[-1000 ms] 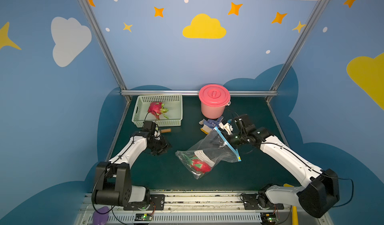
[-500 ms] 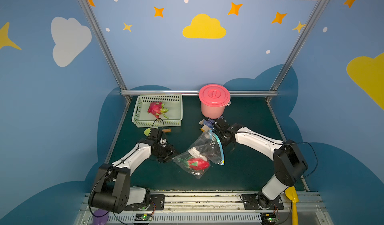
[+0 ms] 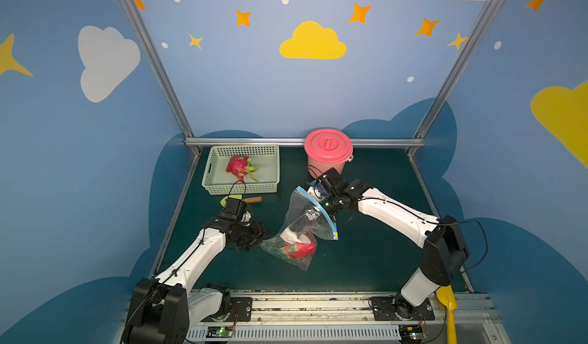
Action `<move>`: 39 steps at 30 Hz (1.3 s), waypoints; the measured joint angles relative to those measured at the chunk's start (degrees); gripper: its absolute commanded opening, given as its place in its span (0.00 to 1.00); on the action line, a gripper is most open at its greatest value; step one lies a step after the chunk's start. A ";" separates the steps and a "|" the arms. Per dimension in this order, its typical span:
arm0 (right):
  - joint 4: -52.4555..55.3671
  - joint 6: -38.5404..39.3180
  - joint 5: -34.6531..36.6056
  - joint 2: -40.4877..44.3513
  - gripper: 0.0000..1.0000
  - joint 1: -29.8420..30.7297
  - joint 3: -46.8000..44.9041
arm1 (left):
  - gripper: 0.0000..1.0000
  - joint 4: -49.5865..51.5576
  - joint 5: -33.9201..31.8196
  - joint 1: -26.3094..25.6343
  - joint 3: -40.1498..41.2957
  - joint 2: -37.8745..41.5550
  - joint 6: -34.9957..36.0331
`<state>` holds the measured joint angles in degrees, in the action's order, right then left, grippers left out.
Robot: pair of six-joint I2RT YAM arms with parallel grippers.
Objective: Open the zip-top bag and take out the dragon fruit
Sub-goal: Pick up the dragon fruit from the zipper food storage bag.
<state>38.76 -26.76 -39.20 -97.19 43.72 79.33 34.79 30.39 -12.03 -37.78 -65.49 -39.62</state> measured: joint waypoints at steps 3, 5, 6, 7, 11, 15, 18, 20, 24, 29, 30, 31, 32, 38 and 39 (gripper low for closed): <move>2.01 1.92 -2.01 -2.56 0.16 -0.46 0.76 | 0.64 2.16 -0.11 -0.04 0.04 2.23 -1.25; 4.42 3.39 -2.43 -2.38 0.18 -1.14 -1.03 | 0.67 4.28 -0.11 -0.04 0.11 4.96 -2.03; 5.68 3.98 -2.56 -1.53 0.18 -1.60 -2.71 | 0.68 5.64 -0.09 -0.04 0.17 6.73 -2.54; 6.73 4.55 -2.80 -0.35 0.20 -2.32 -4.68 | 0.69 6.91 0.04 -0.04 0.37 8.85 -3.15; 11.78 5.86 -3.65 6.62 0.21 -6.34 -13.55 | 0.76 7.13 2.54 -0.33 5.09 16.61 -6.95; 13.81 4.68 -5.22 14.51 0.26 -6.84 -21.70 | 0.78 1.46 4.20 -2.73 12.26 18.05 -13.20; 13.18 1.66 -6.12 21.18 0.41 -6.38 -26.01 | 0.78 -5.07 4.48 -5.60 12.26 11.56 -16.33; 11.56 -0.85 -5.99 24.37 0.54 -6.95 -26.53 | 0.78 -8.57 4.42 -6.95 10.03 5.90 -16.94; 9.05 -3.15 -3.98 27.06 0.63 -9.14 -23.71 | 0.76 -14.21 2.82 -7.45 3.65 -2.51 -16.06; 4.26 -5.55 -1.84 30.18 0.62 -10.25 -23.04 | 0.75 -19.98 3.52 -7.13 -5.99 -16.94 -12.74; 3.19 -5.90 -1.86 29.81 0.60 -10.23 -23.02 | 0.74 -20.50 3.89 -7.26 -8.96 -20.70 -11.72; 2.43 -6.16 -1.86 29.05 0.59 -10.05 -22.95 | 0.74 -20.85 4.07 -7.37 -11.28 -23.41 -10.82; 1.86 -6.49 -1.70 27.58 0.58 -9.84 -22.60 | 0.74 -20.92 4.31 -7.54 -14.29 -26.29 -9.62; 1.05 -7.34 1.20 17.70 0.50 -9.05 -18.03 | 0.74 -19.26 5.01 -7.80 -22.77 -29.42 -3.54; 0.85 -7.50 1.92 16.57 0.47 -8.96 -17.29 | 0.74 -18.86 5.03 -7.78 -22.58 -28.61 -2.93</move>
<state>39.62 -34.26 -37.28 -80.62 34.76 62.04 15.92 35.42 -19.81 -60.36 -94.11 -42.54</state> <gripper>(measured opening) 0.512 0.743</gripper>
